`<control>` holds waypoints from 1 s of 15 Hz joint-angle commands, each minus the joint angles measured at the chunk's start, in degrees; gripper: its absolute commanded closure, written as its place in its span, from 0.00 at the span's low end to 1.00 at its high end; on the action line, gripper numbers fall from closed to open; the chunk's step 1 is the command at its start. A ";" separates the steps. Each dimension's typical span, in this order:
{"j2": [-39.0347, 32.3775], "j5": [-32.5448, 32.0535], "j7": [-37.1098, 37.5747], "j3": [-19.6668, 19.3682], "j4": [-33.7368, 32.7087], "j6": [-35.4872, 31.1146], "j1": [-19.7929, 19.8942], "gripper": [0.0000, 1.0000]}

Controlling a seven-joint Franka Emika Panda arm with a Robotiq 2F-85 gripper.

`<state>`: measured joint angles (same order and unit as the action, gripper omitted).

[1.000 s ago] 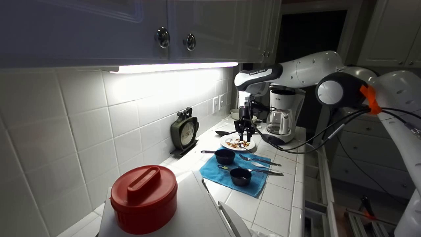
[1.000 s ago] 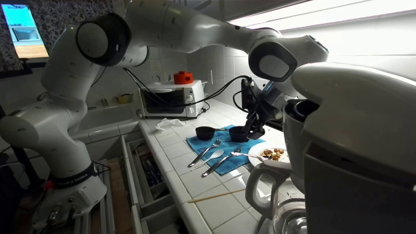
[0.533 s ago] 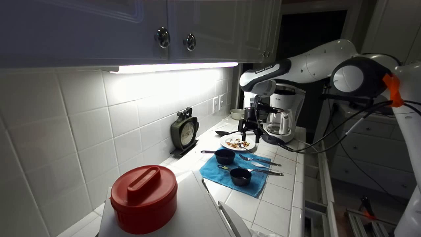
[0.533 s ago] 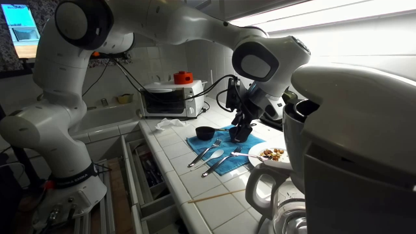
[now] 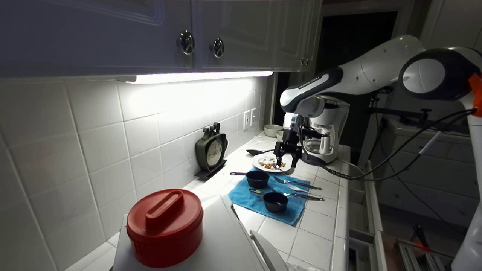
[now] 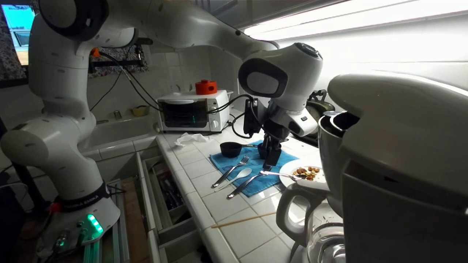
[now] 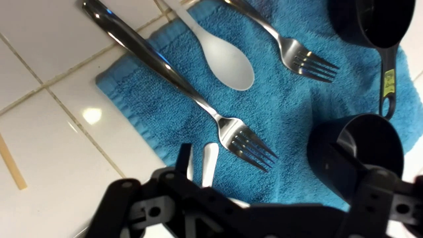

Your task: Use the silver spoon to remove some contents from the white plate and put them on the blue towel.

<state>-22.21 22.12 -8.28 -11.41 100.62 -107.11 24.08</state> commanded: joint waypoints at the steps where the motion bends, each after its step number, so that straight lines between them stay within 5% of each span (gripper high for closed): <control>1: 2.14 -0.08 -2.46 -0.50 6.90 -8.97 -1.08 0.00; 3: 1.86 -0.02 -3.02 -0.34 8.26 -12.08 -1.04 0.01; 5: 1.96 0.20 -3.52 -0.14 9.26 -14.08 -0.96 0.24; 15: 2.00 0.32 -4.26 0.17 9.53 -16.94 -0.78 0.92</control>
<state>-22.09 22.16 -11.55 -11.36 108.10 -122.90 23.39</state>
